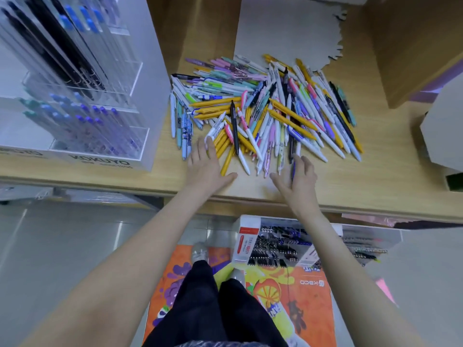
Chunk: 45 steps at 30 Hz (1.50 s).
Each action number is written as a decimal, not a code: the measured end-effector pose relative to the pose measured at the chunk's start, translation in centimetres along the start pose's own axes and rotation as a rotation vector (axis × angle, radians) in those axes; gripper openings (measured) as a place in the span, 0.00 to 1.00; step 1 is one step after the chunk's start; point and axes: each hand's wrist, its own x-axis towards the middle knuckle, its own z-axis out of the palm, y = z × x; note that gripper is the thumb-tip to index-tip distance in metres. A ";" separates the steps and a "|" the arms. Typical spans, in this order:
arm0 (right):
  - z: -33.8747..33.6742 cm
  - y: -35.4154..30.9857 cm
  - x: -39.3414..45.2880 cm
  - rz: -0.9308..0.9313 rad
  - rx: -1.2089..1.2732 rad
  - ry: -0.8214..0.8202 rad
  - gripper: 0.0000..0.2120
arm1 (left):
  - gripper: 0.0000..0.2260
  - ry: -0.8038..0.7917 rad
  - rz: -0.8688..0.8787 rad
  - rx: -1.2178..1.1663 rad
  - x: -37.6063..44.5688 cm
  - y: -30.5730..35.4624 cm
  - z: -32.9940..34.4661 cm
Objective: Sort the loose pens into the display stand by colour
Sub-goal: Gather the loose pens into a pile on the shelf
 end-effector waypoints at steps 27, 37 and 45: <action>-1.6 -8.7 7.1 0.225 0.280 -0.308 0.10 | 0.08 -0.582 -0.048 -1.028 0.2 -7.2 -6.9; -0.4 -6.3 4.2 0.135 -0.342 -0.194 0.19 | 0.09 -0.277 -0.138 -1.351 -6.9 -8.8 -6.2; 0.3 -5.0 0.2 0.179 -0.188 -0.044 0.24 | 0.06 -0.124 -0.166 -1.274 -9.5 -9.1 -5.7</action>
